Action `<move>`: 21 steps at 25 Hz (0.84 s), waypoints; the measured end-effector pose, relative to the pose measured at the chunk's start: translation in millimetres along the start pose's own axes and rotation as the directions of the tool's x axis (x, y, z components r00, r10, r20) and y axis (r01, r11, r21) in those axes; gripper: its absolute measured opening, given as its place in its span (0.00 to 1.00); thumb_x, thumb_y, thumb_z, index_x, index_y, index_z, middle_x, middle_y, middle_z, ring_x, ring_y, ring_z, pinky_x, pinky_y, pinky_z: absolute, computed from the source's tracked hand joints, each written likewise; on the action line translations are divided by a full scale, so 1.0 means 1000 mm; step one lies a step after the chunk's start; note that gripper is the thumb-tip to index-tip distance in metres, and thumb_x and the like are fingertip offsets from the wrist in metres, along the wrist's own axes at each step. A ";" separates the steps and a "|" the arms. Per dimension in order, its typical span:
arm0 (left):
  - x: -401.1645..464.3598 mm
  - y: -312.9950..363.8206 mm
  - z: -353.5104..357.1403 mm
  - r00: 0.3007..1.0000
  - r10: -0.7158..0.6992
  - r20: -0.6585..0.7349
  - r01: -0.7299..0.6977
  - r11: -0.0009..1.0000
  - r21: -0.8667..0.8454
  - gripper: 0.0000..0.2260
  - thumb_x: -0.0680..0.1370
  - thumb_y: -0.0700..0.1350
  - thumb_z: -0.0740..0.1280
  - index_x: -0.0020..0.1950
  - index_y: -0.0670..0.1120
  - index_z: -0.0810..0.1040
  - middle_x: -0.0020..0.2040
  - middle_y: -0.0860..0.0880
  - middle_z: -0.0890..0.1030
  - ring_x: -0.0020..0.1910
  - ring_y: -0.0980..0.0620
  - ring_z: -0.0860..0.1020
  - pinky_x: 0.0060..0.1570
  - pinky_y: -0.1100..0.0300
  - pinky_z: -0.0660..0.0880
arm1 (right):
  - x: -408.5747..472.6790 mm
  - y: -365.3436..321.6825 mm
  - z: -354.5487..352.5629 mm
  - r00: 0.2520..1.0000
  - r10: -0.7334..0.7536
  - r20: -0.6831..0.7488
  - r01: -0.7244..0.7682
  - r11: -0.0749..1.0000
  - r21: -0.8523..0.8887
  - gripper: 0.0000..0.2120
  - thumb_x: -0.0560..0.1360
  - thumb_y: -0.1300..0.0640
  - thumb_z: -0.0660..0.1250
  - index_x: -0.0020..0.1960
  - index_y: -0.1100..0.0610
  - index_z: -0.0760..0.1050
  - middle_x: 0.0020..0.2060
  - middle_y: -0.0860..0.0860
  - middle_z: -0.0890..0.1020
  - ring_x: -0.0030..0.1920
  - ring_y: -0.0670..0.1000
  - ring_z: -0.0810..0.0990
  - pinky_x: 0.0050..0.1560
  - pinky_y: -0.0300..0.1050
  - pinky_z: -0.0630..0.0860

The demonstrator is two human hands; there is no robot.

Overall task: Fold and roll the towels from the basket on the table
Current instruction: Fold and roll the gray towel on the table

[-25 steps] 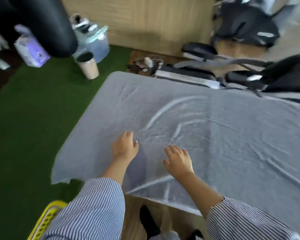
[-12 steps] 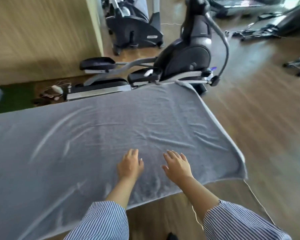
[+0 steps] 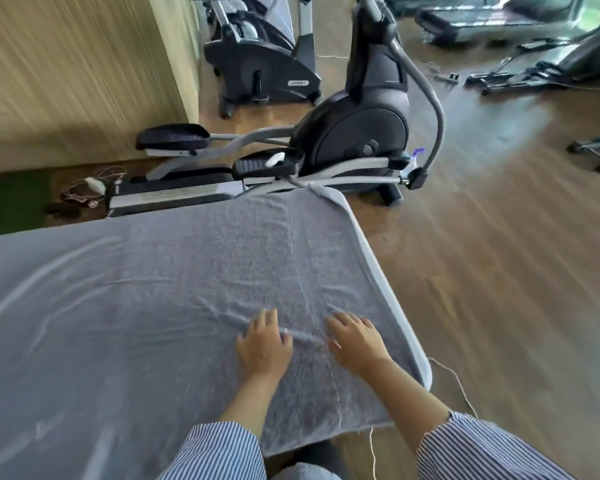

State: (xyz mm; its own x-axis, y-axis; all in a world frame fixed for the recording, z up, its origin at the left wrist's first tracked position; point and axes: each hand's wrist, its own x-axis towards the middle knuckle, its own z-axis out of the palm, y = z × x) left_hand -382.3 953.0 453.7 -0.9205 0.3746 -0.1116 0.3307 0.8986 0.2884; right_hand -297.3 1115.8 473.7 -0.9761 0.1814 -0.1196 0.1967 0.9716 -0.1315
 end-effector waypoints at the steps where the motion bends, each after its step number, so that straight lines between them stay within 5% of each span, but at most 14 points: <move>1: 0.011 0.006 0.006 0.999 -0.011 -0.032 0.010 1.000 -0.007 0.21 0.74 0.49 0.68 0.66 0.44 0.75 0.65 0.46 0.76 0.61 0.45 0.76 0.53 0.46 0.73 | 0.014 0.012 -0.003 1.000 -0.029 -0.006 0.029 1.000 0.007 0.22 0.51 0.48 0.79 0.44 0.49 0.80 0.43 0.46 0.83 0.41 0.48 0.84 0.39 0.44 0.79; 4: 0.041 0.028 0.012 0.992 -0.114 -0.055 0.114 0.993 -0.010 0.22 0.76 0.50 0.66 0.68 0.45 0.73 0.68 0.46 0.74 0.65 0.46 0.74 0.57 0.45 0.71 | 0.053 0.045 -0.019 0.997 -0.071 0.032 0.070 0.997 0.023 0.19 0.58 0.44 0.75 0.47 0.46 0.79 0.44 0.45 0.82 0.42 0.47 0.83 0.41 0.42 0.79; 6: 0.056 0.041 0.013 0.975 -0.215 -0.062 0.216 0.976 0.003 0.23 0.78 0.53 0.61 0.73 0.47 0.68 0.73 0.48 0.69 0.70 0.49 0.68 0.62 0.46 0.67 | 0.076 0.068 -0.030 0.988 -0.131 0.077 0.130 0.991 0.025 0.20 0.67 0.47 0.70 0.58 0.50 0.76 0.55 0.48 0.80 0.55 0.52 0.80 0.54 0.47 0.75; 9: 0.067 0.056 0.013 0.959 -0.268 -0.096 0.270 0.963 0.012 0.21 0.75 0.51 0.64 0.66 0.44 0.76 0.66 0.44 0.76 0.62 0.43 0.76 0.53 0.42 0.72 | 0.110 0.092 -0.038 0.965 -0.214 0.153 0.215 0.977 0.010 0.20 0.76 0.53 0.62 0.67 0.53 0.67 0.67 0.51 0.70 0.68 0.54 0.68 0.67 0.49 0.62; 15: 0.073 0.078 0.019 0.913 -0.391 -0.117 0.390 0.920 -0.032 0.21 0.66 0.47 0.75 0.57 0.43 0.80 0.57 0.43 0.81 0.52 0.42 0.80 0.44 0.43 0.75 | 0.172 0.114 -0.036 0.898 -0.409 0.162 0.413 0.911 0.009 0.19 0.78 0.52 0.59 0.67 0.52 0.66 0.67 0.49 0.70 0.68 0.52 0.67 0.68 0.49 0.61; 21: 0.071 0.127 0.033 0.727 -0.649 -0.226 0.656 0.753 -0.053 0.21 0.69 0.52 0.60 0.56 0.45 0.81 0.55 0.45 0.81 0.47 0.43 0.81 0.44 0.47 0.75 | 0.229 0.151 -0.034 0.719 -0.644 0.261 0.664 0.748 0.017 0.22 0.79 0.52 0.56 0.73 0.50 0.59 0.71 0.49 0.65 0.70 0.52 0.65 0.68 0.50 0.61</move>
State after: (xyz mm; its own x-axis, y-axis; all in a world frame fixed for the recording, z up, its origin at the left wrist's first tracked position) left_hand -398.5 1101.2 450.6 -0.9304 -0.3625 -0.0534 -0.3658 0.9102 0.1941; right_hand -494.7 1308.8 459.5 -0.8044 -0.5353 -0.2578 -0.4995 0.8442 -0.1945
